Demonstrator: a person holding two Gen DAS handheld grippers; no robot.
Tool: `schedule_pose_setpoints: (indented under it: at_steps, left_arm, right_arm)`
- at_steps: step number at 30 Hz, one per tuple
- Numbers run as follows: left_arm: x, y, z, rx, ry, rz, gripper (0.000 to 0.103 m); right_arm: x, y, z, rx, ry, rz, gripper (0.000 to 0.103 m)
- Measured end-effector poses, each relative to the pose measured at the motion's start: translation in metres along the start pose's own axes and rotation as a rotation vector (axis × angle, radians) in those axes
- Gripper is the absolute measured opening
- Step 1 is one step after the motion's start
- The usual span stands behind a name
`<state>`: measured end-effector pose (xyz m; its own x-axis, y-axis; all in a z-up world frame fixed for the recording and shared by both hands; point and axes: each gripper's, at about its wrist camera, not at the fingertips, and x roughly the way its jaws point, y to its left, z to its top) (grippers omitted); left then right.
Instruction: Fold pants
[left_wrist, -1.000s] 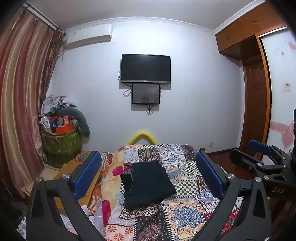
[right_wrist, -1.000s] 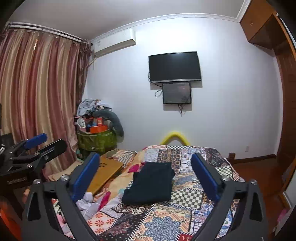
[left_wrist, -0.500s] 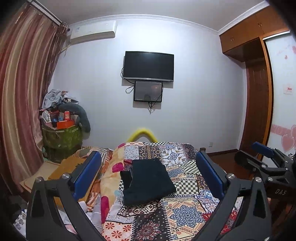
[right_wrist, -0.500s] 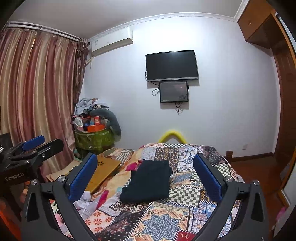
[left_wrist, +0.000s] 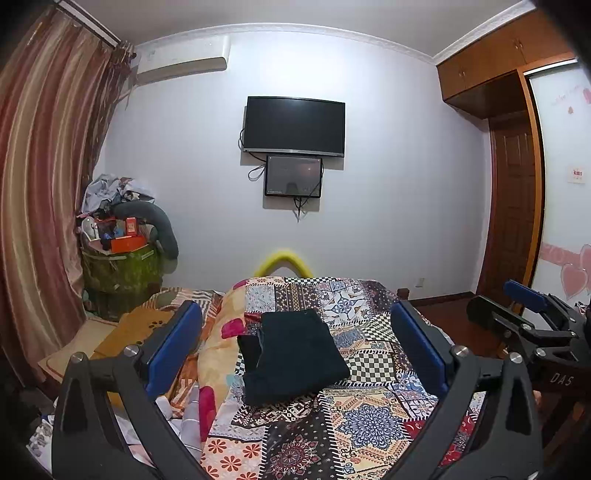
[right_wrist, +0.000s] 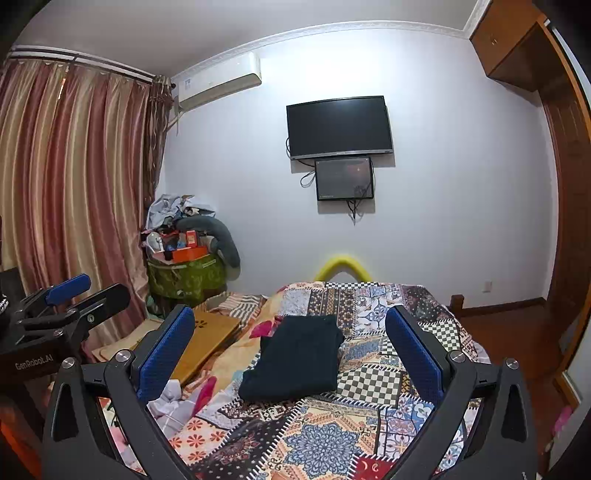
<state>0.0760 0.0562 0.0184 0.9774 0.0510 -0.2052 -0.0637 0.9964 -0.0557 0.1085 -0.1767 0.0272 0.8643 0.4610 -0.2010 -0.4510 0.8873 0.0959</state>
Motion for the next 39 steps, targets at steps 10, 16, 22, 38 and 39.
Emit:
schedule_pose_setpoints:
  at_steps: [10, 16, 22, 38, 39]
  left_arm:
    - [0.0051, 0.0001, -0.0028, -0.006, 0.015, -0.001, 0.103]
    - [0.0059, -0.001, -0.0027, -0.007, 0.018, -0.003, 0.103]
    - [0.0053, 0.0022, -0.0048, -0.003, 0.017, -0.002, 0.103]
    - [0.006, 0.0032, -0.0056, 0.005, 0.022, -0.019, 0.103]
    - [0.0058, 0.0037, -0.0057, 0.005, 0.022, -0.02, 0.103]
  right_arm:
    - [0.0008, 0.0013, 0.0012, -0.004, 0.006, -0.01, 0.103]
    - [-0.0001, -0.0002, 0.0011, 0.006, 0.005, -0.01, 0.103]
    - [-0.0001, -0.0035, 0.0014, 0.011, 0.006, -0.011, 0.103]
    - [0.0011, -0.0043, 0.0006, 0.011, 0.014, -0.018, 0.103]
    - [0.0009, -0.0041, 0.0005, 0.011, 0.013, -0.018, 0.103]
